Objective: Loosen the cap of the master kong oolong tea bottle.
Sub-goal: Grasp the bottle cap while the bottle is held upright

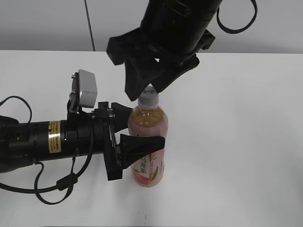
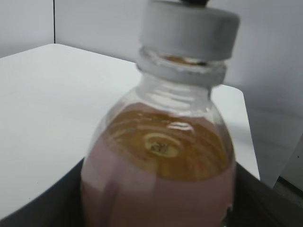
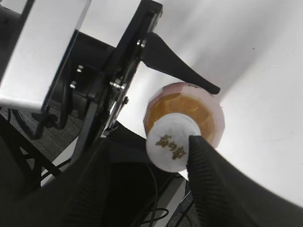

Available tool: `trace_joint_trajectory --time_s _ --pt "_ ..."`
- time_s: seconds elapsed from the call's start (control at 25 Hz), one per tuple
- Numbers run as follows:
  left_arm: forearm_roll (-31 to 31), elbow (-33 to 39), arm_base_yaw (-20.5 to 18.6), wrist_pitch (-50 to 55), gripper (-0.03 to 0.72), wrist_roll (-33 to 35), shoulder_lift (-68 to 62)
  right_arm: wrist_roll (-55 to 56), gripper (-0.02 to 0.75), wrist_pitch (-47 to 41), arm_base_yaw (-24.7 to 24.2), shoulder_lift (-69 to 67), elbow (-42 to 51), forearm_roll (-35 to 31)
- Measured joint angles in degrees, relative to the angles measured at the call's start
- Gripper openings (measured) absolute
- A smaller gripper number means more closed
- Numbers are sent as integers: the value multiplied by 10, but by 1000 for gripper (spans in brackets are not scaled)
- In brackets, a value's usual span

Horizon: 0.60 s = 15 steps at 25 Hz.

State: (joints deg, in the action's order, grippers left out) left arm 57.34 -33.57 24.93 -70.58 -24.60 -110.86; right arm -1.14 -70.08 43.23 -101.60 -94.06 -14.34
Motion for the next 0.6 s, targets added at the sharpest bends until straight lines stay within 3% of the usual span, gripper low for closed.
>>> trace_joint_trajectory --time_s 0.6 --pt "1 0 0 0 465 0 0 0 410 0 0 2 0 15"
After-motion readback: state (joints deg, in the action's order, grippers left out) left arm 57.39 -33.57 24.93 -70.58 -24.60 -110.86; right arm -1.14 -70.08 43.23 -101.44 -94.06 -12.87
